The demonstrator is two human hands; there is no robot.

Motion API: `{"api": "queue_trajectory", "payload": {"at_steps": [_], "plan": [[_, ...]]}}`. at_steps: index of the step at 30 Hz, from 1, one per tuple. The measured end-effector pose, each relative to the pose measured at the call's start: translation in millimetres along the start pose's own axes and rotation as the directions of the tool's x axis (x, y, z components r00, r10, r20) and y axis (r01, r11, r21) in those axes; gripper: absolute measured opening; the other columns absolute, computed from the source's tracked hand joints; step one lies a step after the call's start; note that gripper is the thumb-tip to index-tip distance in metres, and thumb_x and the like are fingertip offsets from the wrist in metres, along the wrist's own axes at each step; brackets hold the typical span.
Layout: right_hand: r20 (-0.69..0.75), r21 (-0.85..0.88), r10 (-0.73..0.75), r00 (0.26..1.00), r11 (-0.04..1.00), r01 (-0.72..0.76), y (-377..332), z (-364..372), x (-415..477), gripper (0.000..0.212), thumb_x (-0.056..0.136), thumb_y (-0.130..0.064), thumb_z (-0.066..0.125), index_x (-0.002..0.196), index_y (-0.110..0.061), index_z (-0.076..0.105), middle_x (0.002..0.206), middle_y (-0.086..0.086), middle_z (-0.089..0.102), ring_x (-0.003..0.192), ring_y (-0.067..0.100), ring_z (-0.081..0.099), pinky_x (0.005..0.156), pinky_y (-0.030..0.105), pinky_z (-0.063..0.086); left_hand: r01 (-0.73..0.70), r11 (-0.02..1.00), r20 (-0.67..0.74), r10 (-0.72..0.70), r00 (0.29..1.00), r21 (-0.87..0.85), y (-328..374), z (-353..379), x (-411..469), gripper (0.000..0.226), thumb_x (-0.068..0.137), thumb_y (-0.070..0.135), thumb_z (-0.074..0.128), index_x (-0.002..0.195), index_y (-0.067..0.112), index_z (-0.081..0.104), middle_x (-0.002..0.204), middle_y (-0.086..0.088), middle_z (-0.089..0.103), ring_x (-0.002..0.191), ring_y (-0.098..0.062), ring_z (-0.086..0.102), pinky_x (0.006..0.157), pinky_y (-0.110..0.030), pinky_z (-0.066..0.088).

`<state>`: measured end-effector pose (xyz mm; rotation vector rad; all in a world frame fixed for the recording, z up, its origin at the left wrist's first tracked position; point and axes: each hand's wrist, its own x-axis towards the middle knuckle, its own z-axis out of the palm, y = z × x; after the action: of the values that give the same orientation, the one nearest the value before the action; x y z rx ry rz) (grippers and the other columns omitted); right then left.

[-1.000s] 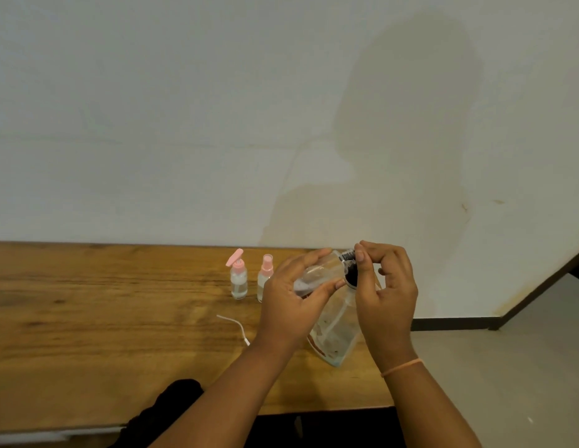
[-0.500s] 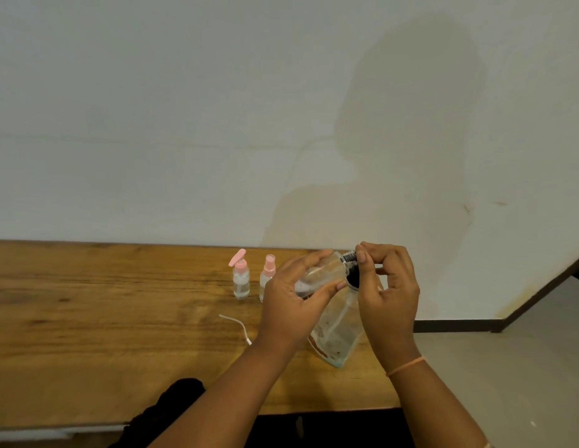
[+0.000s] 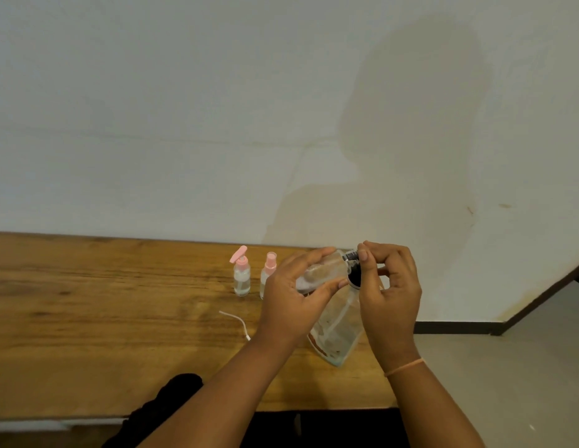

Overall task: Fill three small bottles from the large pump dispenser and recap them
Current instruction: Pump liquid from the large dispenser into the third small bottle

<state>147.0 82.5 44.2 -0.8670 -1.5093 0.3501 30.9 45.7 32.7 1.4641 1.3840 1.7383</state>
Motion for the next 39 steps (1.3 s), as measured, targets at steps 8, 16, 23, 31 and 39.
{"api": "queue_trajectory", "payload": {"at_steps": [8, 16, 23, 31, 39], "plan": [[0.036, 0.079, 0.106, 0.994, 0.991, -0.108, -8.7, -4.3, 6.1, 0.024, 0.09, -0.008, 0.061, 0.081, -0.031, 0.061, 0.09, -0.003, 0.062, 0.089, 0.006, 0.061, 0.079, 0.017, 0.05, -0.006, 1.0, -0.018, 0.006, 1.0, 0.003, 7.2, -1.1, 0.4, 0.043, 0.068, 0.032, 0.075, 0.106, 0.042, 0.059, 0.104, 0.014, 0.063, 0.104, 0.011, 0.053, 0.078, -0.002, 0.042], [0.007, 0.057, 0.009, 1.0, 0.998, -0.01, 3.2, -0.6, 0.3, 0.008, 0.09, -0.022, 0.055, 0.085, -0.024, 0.061, 0.09, -0.006, 0.058, 0.09, 0.0, 0.058, 0.078, 0.012, 0.046, -0.007, 1.0, -0.005, 0.007, 1.0, 0.013, 2.2, -0.6, -0.7, 0.043, 0.068, 0.03, 0.077, 0.108, 0.037, 0.061, 0.107, 0.007, 0.066, 0.104, 0.008, 0.056, 0.079, -0.003, 0.043], [-0.011, 0.085, 0.026, 1.0, 0.996, -0.025, -0.5, 1.5, 1.0, 0.008, 0.09, -0.023, 0.055, 0.085, -0.025, 0.061, 0.09, -0.004, 0.059, 0.09, 0.002, 0.059, 0.079, 0.012, 0.046, -0.009, 1.0, -0.02, 0.009, 1.0, -0.006, 5.7, -1.9, -1.4, 0.043, 0.069, 0.025, 0.077, 0.106, 0.039, 0.06, 0.106, 0.007, 0.065, 0.103, 0.009, 0.055, 0.075, -0.001, 0.043], [-0.017, 0.056, -0.003, 1.0, 0.998, 0.004, 7.0, 3.0, -1.7, 0.011, 0.09, -0.023, 0.053, 0.087, -0.017, 0.061, 0.091, -0.006, 0.057, 0.091, -0.001, 0.057, 0.078, 0.011, 0.046, 0.006, 1.0, 0.001, -0.006, 1.0, -0.015, 1.9, -0.9, -0.8, 0.042, 0.067, 0.034, 0.074, 0.106, 0.04, 0.06, 0.106, 0.006, 0.065, 0.102, 0.009, 0.056, 0.076, -0.001, 0.042], [-0.042, 0.075, 0.005, 0.999, 0.997, -0.002, -0.2, 2.1, -2.2, 0.007, 0.09, -0.018, 0.055, 0.086, -0.021, 0.061, 0.089, -0.005, 0.058, 0.091, -0.001, 0.058, 0.08, 0.011, 0.046, -0.012, 0.999, 0.003, 0.012, 1.0, -0.031, 1.6, -2.2, -1.6, 0.042, 0.066, 0.038, 0.073, 0.106, 0.044, 0.059, 0.108, 0.008, 0.066, 0.105, 0.005, 0.058, 0.08, -0.003, 0.043]]}}
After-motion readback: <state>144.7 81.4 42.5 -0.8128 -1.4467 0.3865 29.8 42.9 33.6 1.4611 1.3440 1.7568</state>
